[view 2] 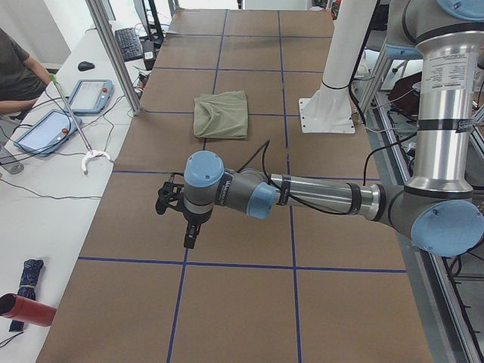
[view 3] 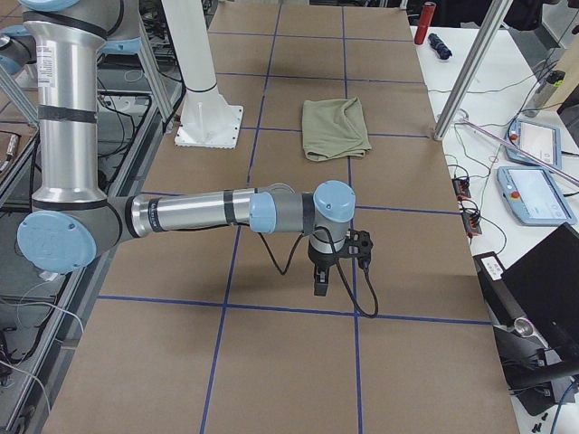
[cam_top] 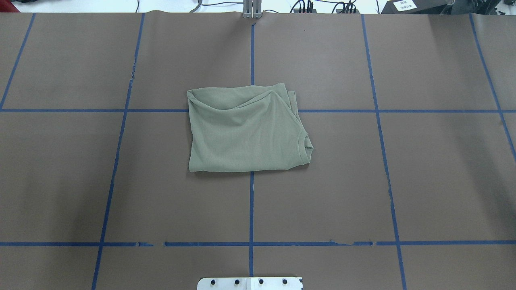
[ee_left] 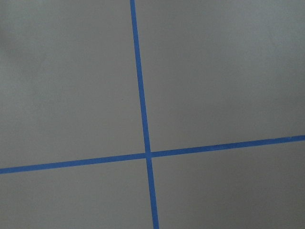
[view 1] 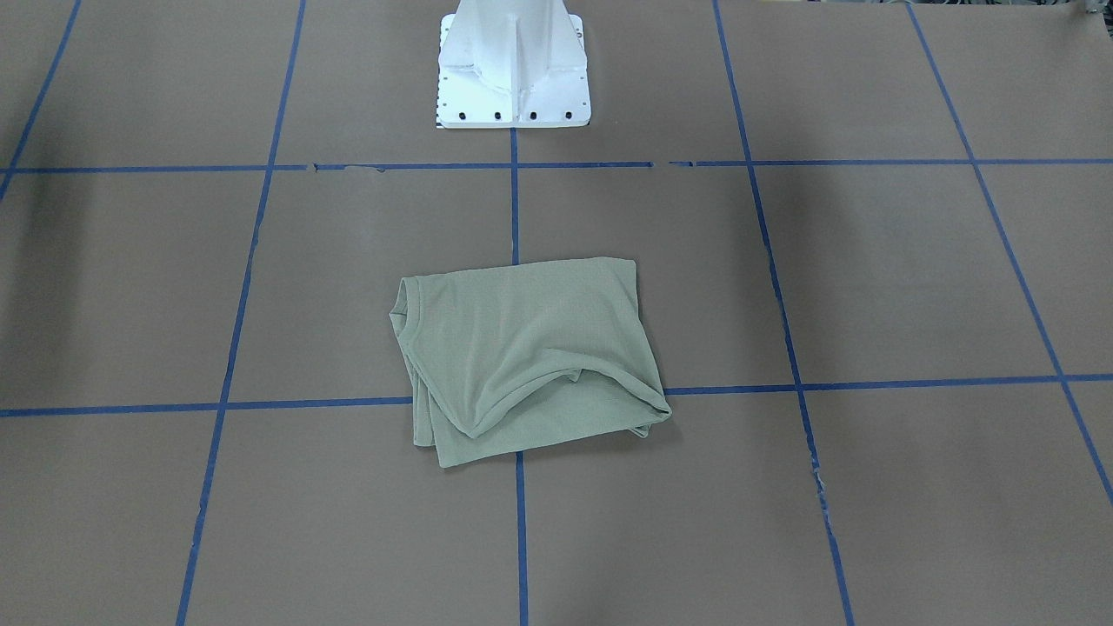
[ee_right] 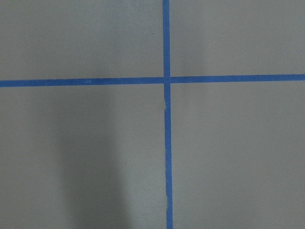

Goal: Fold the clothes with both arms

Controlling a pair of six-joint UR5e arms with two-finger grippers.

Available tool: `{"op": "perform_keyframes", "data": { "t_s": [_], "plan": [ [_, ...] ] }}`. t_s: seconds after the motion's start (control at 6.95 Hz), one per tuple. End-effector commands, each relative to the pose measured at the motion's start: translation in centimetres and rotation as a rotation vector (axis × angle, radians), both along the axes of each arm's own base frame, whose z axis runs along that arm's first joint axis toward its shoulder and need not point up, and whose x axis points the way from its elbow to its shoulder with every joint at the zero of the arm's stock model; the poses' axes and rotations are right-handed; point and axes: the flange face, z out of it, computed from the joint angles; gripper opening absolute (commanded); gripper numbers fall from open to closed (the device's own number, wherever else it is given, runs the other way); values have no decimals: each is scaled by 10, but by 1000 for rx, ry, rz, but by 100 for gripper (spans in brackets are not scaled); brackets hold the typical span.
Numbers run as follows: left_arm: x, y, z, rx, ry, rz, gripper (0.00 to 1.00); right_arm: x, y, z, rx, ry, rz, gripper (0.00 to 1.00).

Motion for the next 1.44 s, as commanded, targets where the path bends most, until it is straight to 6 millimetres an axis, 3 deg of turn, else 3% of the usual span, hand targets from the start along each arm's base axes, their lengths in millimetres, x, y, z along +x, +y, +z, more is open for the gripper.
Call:
{"op": "perform_keyframes", "data": {
  "t_s": [0.0, 1.3],
  "plan": [
    [2, 10, 11, -4, 0, 33, 100, -1, -1, 8, -17, 1, 0, 100],
    [3, 7, 11, 2, 5, 36, 100, -3, -11, -7, 9, -9, 3, 100]
  ]
}}
